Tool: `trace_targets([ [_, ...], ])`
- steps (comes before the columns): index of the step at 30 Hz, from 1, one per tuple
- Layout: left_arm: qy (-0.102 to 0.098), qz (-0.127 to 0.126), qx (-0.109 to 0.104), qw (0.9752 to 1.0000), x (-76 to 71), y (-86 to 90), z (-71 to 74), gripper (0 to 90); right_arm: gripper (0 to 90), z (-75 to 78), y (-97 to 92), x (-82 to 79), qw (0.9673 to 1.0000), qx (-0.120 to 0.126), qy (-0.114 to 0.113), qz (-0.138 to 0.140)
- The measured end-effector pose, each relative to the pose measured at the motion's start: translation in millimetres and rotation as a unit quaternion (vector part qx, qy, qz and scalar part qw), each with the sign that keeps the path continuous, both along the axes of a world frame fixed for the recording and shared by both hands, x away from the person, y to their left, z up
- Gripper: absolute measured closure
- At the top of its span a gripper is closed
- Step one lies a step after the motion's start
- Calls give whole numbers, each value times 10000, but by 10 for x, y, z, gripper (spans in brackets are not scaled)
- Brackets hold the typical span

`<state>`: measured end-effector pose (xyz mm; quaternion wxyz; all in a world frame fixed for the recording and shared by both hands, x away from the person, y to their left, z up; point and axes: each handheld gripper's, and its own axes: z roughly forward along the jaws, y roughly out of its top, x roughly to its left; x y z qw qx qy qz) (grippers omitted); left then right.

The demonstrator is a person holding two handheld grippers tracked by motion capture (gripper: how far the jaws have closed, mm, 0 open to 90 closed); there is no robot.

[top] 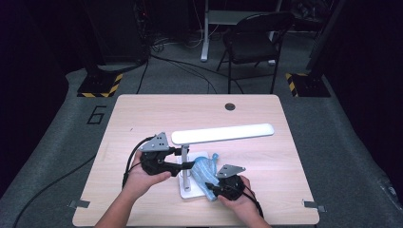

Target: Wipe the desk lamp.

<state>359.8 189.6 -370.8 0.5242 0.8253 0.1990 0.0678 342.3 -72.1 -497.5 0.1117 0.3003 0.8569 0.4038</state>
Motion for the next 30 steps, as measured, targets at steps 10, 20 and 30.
trace_targets([
  [10, -56, -25, -27, 10000, 0, 31, -13, 509, 646, -35, 122, -37, 9996, -246, -24, 159],
  [20, -44, -46, -36, 10000, 3, 27, -14, 509, 647, -54, 134, 98, 9995, -286, -39, 121],
  [30, -24, -81, -15, 10000, 9, 38, -14, 508, 647, -65, 158, 276, 9998, -211, -2, -6],
])
